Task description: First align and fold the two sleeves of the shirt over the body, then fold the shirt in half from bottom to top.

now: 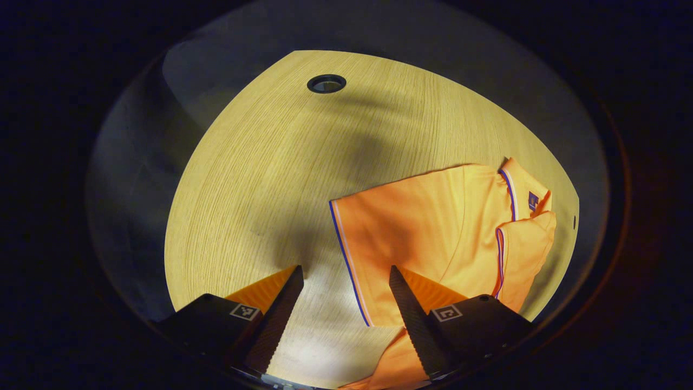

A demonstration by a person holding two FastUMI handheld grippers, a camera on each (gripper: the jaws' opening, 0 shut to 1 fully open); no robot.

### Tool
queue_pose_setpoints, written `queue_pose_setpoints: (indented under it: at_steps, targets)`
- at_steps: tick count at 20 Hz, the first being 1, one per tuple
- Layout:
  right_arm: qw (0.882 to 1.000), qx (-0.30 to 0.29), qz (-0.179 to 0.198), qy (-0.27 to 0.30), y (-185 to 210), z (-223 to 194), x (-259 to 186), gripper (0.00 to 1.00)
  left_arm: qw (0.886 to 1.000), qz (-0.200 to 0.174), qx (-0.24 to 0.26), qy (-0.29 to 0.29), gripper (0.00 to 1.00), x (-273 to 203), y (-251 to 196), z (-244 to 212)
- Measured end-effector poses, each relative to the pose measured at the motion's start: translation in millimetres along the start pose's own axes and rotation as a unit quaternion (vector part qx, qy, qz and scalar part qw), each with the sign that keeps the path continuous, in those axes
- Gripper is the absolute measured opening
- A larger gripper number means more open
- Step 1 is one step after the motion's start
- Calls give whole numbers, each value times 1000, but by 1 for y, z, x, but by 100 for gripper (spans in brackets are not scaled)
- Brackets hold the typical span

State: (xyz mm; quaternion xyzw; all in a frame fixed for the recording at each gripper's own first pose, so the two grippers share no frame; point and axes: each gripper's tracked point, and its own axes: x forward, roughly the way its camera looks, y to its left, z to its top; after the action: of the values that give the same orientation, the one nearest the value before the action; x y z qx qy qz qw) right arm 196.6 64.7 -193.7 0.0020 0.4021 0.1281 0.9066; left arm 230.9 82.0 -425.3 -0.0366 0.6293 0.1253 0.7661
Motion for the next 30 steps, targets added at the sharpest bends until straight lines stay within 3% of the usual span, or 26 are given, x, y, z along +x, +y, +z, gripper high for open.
queue_pose_setpoints:
  at_steps: [9,10,11,12,13,14,15,21,30]
  targets:
    - [999,-14,-27,-34,-18,10,-12,99,1000,9,11,4,93,5,-3,-3]
    - [999,-16,-25,-34,-17,9,-13,99,1000,8,12,4,87,7,-6,-4]
    - [999,-17,-23,-33,-15,8,-12,99,1000,6,14,4,67,8,-9,-4]
    - [999,-17,-23,-33,-14,8,-13,99,1000,2,19,3,62,7,-11,-3]
    - [999,-18,-23,-34,-13,7,-13,99,1000,-5,22,0,49,6,-15,-2]
    - [999,-19,-24,-35,-13,7,-14,99,1000,-2,21,-7,34,6,-16,1]
    - [999,-19,-24,-35,-13,7,-16,99,999,-2,28,-17,12,4,-17,4]
    - [999,-17,-24,-40,-9,7,-21,99,996,-2,73,-56,9,-24,-28,15]
    - [998,-26,-29,-53,-7,7,-37,99,987,-43,124,-95,9,-80,-83,6]
